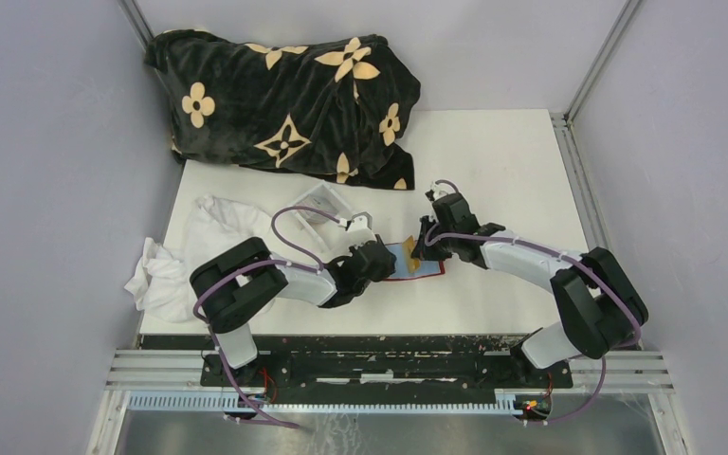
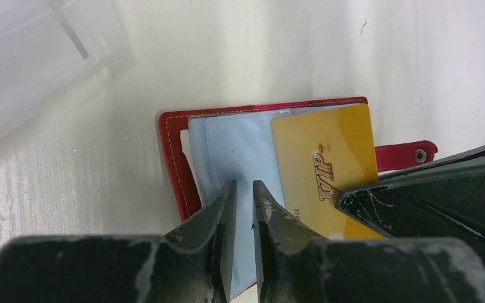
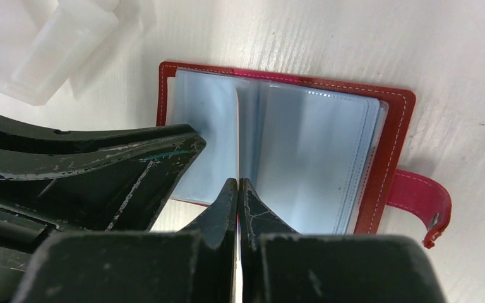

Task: Put the credit cards into the card holder
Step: Insert the credit card into the card holder.

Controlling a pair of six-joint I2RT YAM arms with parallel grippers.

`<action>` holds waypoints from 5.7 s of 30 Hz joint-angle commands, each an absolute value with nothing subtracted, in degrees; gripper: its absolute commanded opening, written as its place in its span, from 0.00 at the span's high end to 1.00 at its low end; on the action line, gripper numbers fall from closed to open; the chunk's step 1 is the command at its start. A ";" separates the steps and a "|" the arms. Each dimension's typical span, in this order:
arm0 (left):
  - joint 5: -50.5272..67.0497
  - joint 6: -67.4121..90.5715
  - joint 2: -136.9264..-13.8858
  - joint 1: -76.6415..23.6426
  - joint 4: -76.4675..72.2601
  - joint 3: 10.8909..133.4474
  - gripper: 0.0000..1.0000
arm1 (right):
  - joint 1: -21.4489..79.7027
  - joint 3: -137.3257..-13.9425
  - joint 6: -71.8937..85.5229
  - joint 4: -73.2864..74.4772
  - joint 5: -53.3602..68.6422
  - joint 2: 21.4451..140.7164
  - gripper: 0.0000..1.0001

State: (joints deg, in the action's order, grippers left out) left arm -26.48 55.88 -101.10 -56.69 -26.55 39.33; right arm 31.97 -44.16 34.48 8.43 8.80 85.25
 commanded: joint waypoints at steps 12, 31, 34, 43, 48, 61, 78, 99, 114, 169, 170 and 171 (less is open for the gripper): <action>-26.81 54.31 -102.31 -56.24 -18.98 35.34 0.76 | 30.22 -41.66 37.00 2.86 9.18 81.42 0.99; -26.89 54.15 -102.85 -56.25 -18.61 35.33 0.76 | 29.56 -40.53 37.60 1.11 10.88 83.04 0.99; -26.81 54.25 -102.83 -56.24 -18.61 35.35 0.76 | 29.59 -40.39 37.84 0.93 10.90 83.14 0.99; -26.72 54.64 -103.25 -56.29 -18.80 35.16 0.76 | 29.50 -39.12 39.79 -0.50 11.54 83.07 0.99; -26.89 54.87 -103.44 -56.32 -18.89 34.90 0.76 | 29.43 -37.76 41.63 -1.98 11.50 82.55 0.99; -27.42 55.44 -103.74 -56.28 -18.90 34.04 0.76 | 28.46 -36.46 44.40 -2.97 11.77 79.97 0.99; -27.61 55.70 -103.67 -56.41 -19.39 33.32 0.76 | 28.10 -34.58 46.13 -5.47 12.46 80.55 0.99; -27.53 55.92 -103.88 -56.34 -19.51 32.96 0.76 | 27.98 -31.86 47.48 -9.91 14.63 82.17 0.99; -27.09 55.94 -104.11 -56.39 -19.47 32.80 0.76 | 27.50 -29.01 50.19 -18.18 17.64 84.57 0.99; -32.70 57.63 -92.18 -56.95 -13.23 29.91 0.69 | 28.68 -33.71 44.76 -11.75 19.25 96.09 0.99; -32.70 57.55 -92.38 -56.95 -13.24 30.01 0.69 | 28.72 -33.85 44.60 -11.37 19.25 96.19 0.99; -32.70 57.42 -92.44 -56.95 -13.22 30.04 0.69 | 28.86 -33.92 44.55 -11.08 19.25 96.23 0.99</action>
State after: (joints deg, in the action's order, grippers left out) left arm -32.56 56.73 -90.04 -57.01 -17.12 30.79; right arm 27.92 -33.69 47.97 -17.72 22.48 93.84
